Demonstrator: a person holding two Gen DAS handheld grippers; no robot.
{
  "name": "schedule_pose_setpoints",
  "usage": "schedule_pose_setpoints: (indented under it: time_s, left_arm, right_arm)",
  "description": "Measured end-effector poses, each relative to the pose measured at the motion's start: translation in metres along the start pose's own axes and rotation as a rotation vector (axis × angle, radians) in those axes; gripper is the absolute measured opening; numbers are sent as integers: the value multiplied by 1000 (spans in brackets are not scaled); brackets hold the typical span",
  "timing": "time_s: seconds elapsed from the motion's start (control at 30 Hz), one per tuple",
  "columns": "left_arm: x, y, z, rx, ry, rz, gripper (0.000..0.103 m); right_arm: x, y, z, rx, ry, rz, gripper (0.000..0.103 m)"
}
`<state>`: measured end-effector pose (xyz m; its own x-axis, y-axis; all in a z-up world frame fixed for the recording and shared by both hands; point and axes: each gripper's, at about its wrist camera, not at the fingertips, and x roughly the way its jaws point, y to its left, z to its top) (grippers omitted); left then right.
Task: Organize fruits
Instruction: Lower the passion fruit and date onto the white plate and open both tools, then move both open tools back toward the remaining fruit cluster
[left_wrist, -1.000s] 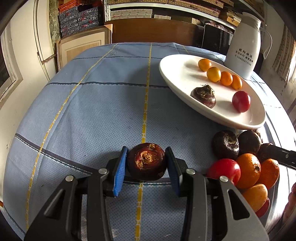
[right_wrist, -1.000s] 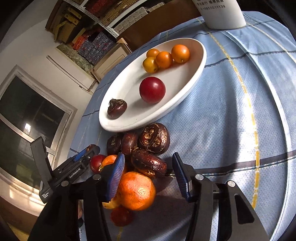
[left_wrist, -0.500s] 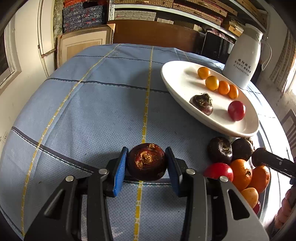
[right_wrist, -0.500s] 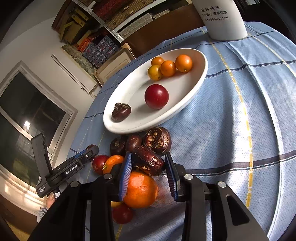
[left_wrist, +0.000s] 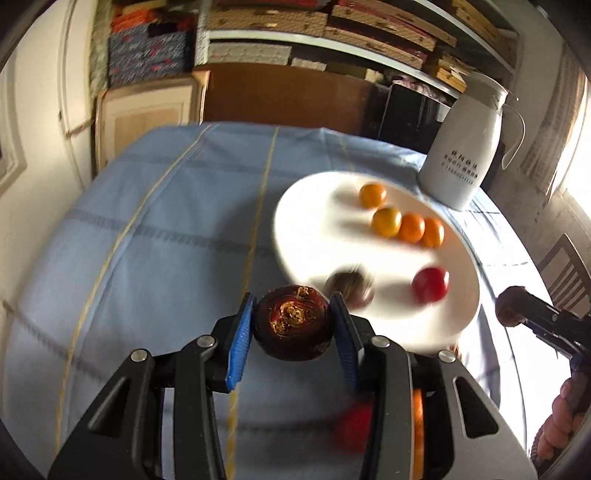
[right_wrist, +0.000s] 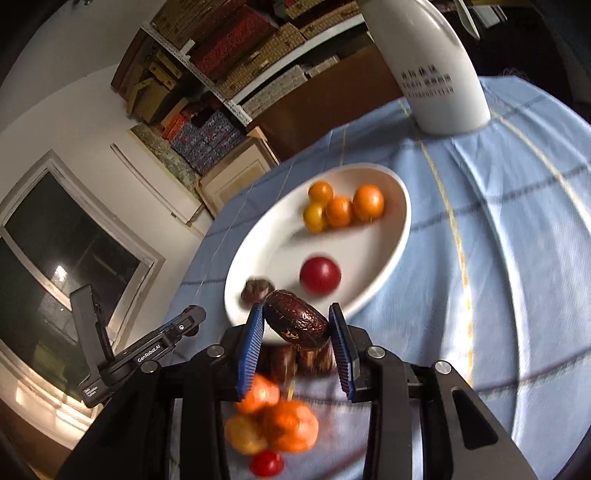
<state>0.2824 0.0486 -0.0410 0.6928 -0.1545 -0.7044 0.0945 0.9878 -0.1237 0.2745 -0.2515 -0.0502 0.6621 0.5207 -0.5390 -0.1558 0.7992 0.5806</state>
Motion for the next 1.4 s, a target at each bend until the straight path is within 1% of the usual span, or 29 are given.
schedule_pose_setpoints:
  time_s: [0.1,0.17,0.23,0.3,0.33,0.37,0.4,0.43,0.47,0.53,0.6,0.63,0.7,0.77,0.87,0.93,1.03,1.13,1.27,1.3,1.4]
  left_arm:
    - [21,-20,27,32,-2,5,40]
    - [34,-27,36,39,4,7,40]
    - [50,-32,43,45,22,-1,41]
    - [60,-35,42,54,27,1,44]
    - [62,-36,40,63,31,11,45]
    - [63,-35,38,71,37,16,49]
    - [62,-34,37,69,37,18,57]
    - [57,-31,36,56,26,29,77]
    - [52,-29,35,45,9,40,88]
    - [38,-25,31,46,-30,69,91]
    - [24,-21,22,58,-62,102,96]
    - [20,-19,17,59,-72,116,98]
    - [13,-14,2,56,-68,144,98]
    - [12,-8,-16,57,-24,151,98]
    - [6,-3,-37,55,11,169,98]
    - [-2,-1,-48,52,18,138,98]
    - [-12,-2,-63,57,36,67,98]
    - [-18,-4,-73,64,25,51,98]
    - [-15,1,-73,35,40,26,99]
    - [-15,4,-73,26,39,34,99]
    - [-17,20,-71,-17,31,104,99]
  right_arm:
    - [20,-1,19,-31,-6,-72,36]
    - [34,-3,26,-53,-6,-116,36]
    - [48,-6,30,-77,3,-160,36]
    - [53,-9,30,-86,-6,-173,39]
    - [53,-9,30,-87,-8,-169,41]
    - [52,-9,30,-87,-5,-161,42]
    - [50,-9,29,-86,-11,-152,43]
    - [44,-7,29,-88,-26,-143,44]
    - [40,-4,27,-96,-39,-138,44]
    - [28,1,21,-120,-67,-139,51]
    - [20,5,13,-131,-78,-139,56]
    - [18,6,8,-134,-71,-130,56]
    - [15,6,-2,-132,-51,-123,56]
    - [12,4,-13,-118,-26,-121,59]
    - [2,0,-24,-81,-14,-114,65]
    - [-8,-4,-29,-50,-31,-106,70]
    - [-13,-10,-32,-24,-42,-106,72]
    - [-11,-17,-31,-2,-31,-110,72]
    - [-9,-22,-30,20,-18,-103,72]
    - [-10,-23,-30,23,-19,-103,72]
    - [-12,-26,-28,35,-28,-98,72]
